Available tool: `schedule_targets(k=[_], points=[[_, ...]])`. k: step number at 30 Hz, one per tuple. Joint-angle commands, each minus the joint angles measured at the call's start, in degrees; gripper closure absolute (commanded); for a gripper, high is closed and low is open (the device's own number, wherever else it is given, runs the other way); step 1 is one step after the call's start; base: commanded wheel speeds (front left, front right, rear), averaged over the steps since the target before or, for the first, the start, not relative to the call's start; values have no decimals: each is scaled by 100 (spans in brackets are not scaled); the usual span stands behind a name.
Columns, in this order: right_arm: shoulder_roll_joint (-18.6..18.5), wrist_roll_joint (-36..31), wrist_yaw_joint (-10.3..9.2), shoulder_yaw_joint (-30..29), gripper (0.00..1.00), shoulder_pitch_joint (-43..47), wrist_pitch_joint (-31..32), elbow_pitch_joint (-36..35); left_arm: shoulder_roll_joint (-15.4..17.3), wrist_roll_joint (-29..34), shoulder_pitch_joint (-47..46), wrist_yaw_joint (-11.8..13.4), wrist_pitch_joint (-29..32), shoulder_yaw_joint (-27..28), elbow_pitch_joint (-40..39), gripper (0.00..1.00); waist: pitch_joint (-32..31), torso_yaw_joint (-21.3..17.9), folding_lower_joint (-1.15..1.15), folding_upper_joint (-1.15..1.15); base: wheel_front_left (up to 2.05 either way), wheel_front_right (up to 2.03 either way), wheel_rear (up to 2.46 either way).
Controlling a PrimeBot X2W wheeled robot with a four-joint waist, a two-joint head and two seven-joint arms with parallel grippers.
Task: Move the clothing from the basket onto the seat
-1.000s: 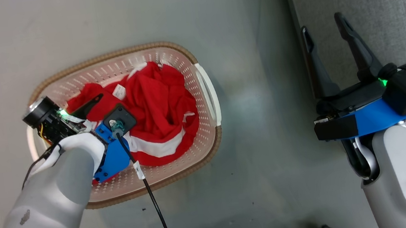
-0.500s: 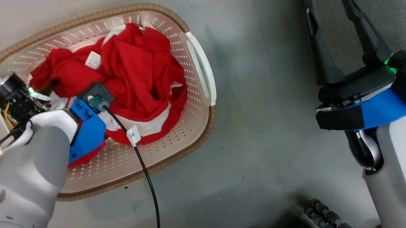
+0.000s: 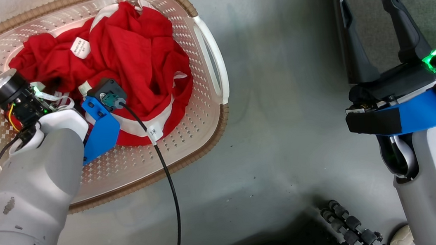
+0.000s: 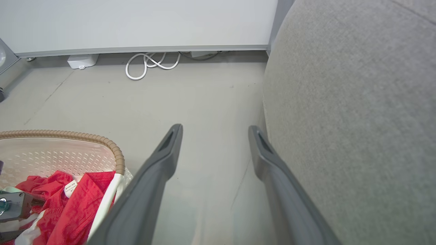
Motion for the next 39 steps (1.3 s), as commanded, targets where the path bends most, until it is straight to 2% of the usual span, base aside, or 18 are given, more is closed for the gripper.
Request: schedule_targets(k=[1, 9, 19, 32, 39], points=[[-12, -1, 1, -13, 0, -61, -22, -21, -10, -11, 30, 48, 17, -10, 12, 100, 15, 3, 0, 0, 0, 0, 0], [-12, 3, 1, -55, 0, -83, -22, 42, -18, -55, 140, 129, -11, -129, 13, 100, -34, 48, 0, 0, 0, 0, 0], [-13, -109, 1, -163, 0, 13, -22, 140, -242, -347, 234, 78, -663, -36, -43, 100, -527, 306, 0, 0, 0, 0, 0], [-13, -373, 1, -293, 0, 379, -22, 354, -700, -1106, 570, 51, -1975, 410, -102, 100, -1895, 838, 0, 0, 0, 0, 0], [-13, -406, 1, -345, 0, 702, -22, 488, -840, -1559, 792, -36, -2322, 708, -332, 100, -2639, 1022, 0, 0, 0, 0, 0]])
